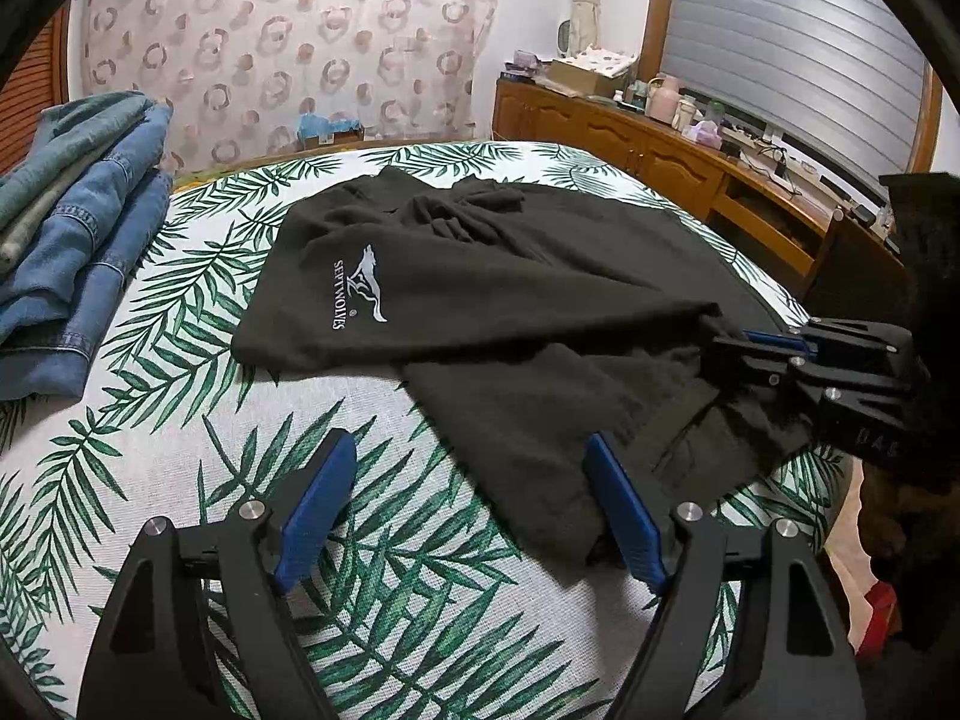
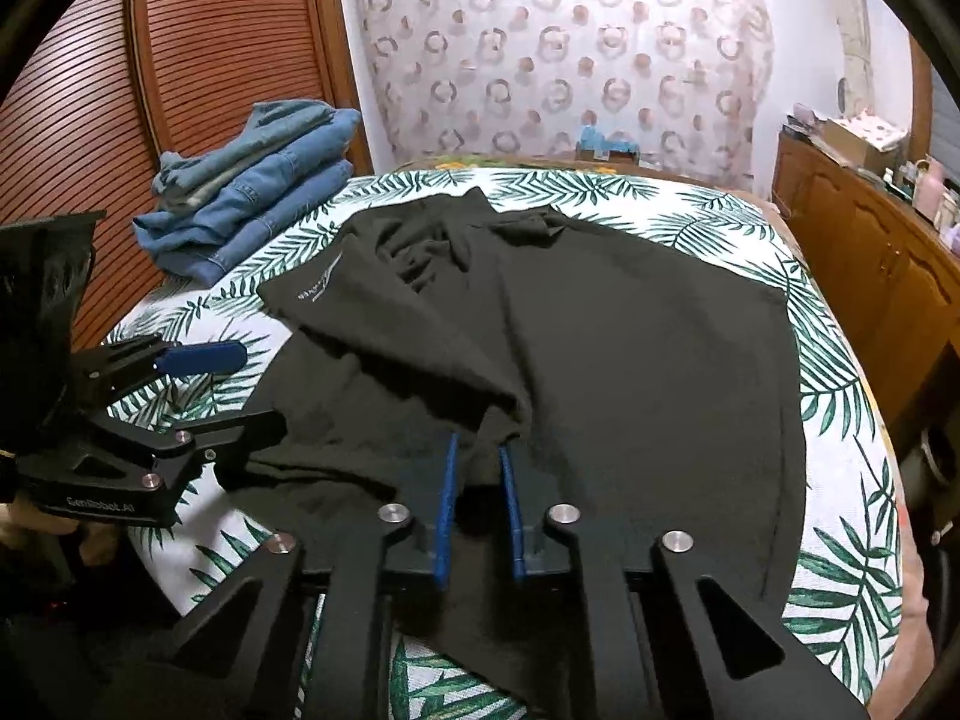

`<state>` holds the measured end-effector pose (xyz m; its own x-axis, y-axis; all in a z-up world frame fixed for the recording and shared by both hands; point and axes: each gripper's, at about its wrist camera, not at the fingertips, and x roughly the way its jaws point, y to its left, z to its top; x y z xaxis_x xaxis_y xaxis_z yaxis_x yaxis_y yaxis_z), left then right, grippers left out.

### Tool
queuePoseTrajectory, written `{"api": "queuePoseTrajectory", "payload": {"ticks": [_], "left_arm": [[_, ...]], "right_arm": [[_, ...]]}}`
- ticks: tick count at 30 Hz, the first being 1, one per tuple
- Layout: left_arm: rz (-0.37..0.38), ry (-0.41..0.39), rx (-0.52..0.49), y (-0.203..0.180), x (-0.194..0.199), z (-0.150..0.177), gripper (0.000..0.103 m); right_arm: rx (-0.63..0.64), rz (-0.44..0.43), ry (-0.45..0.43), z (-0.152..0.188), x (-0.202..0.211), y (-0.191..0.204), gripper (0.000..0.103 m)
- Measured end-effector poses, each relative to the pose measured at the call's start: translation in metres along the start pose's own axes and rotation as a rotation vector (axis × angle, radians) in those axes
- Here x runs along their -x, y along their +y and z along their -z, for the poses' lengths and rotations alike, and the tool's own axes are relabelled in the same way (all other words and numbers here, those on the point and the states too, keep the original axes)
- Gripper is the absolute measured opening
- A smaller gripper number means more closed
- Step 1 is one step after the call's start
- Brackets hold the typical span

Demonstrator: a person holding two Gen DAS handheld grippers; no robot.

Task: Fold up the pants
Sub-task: 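Fold the held edge over the shirt with the right gripper, release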

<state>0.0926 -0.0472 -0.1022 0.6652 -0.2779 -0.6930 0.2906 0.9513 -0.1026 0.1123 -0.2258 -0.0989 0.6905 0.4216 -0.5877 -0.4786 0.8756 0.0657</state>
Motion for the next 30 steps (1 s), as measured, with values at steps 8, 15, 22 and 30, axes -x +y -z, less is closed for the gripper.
{"api": "queuePoseTrajectory", "payload": {"ticks": [8,15,22,30], "left_arm": [[0.041,0.013,0.043,0.002,0.006,-0.003,0.080],[0.043,-0.014,0.024,-0.008,0.017,-0.005,0.080],[0.050,-0.030,0.006,-0.018,0.022,-0.010,0.080],[0.060,-0.039,-0.013,-0.029,0.021,-0.019,0.080]], "right_arm": [[0.015,-0.022,-0.045,0.001,0.022,0.006,0.007],[0.022,-0.003,-0.120,0.003,0.051,0.005,0.006],[-0.007,0.028,-0.163,0.015,0.078,-0.005,0.006],[-0.035,0.055,-0.179,0.029,0.102,-0.014,0.006]]}}
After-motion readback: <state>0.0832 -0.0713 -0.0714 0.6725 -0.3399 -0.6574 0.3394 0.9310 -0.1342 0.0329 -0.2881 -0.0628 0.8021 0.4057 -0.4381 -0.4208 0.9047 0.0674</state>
